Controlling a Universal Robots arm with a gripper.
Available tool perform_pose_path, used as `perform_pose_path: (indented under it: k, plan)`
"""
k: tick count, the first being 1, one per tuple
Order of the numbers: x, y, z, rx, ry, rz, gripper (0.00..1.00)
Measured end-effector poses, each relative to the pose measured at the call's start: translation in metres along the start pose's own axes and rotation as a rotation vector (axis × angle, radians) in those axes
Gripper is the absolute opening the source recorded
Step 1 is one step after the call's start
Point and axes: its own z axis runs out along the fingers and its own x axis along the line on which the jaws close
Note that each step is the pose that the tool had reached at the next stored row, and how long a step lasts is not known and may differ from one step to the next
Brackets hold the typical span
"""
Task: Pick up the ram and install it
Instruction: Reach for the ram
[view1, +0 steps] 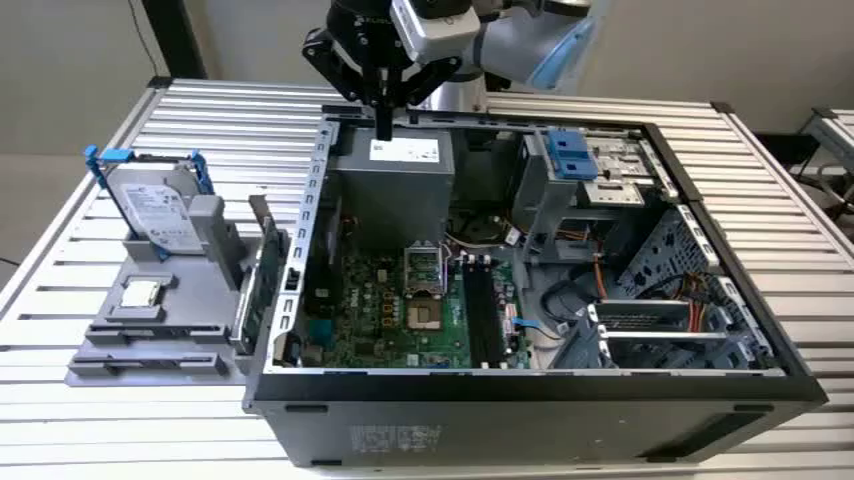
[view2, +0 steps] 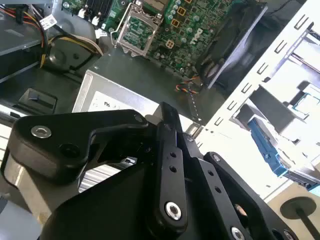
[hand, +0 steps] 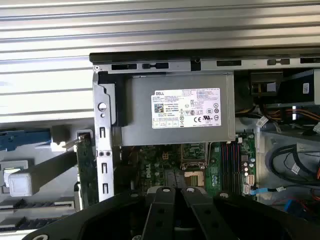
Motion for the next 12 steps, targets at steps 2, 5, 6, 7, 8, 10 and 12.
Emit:
perform_pose_path:
  k: [2, 5, 6, 7, 8, 10, 12]
  plan:
    - [0.0, 0.0, 0.0, 0.0, 0.0, 0.0, 0.0]
    - [0.0, 0.0, 0.0, 0.0, 0.0, 0.0, 0.0]
    - [0.0, 0.0, 0.0, 0.0, 0.0, 0.0, 0.0]
    - [0.0, 0.0, 0.0, 0.0, 0.0001, 0.0, 0.0]
    - [0.0, 0.0, 0.0, 0.0, 0.0002, 0.0, 0.0]
    - [0.0, 0.0, 0.0, 0.0001, 0.0004, 0.0, 0.0]
    - [0.0, 0.0, 0.0, 0.0001, 0.0007, 0.0, 0.0]
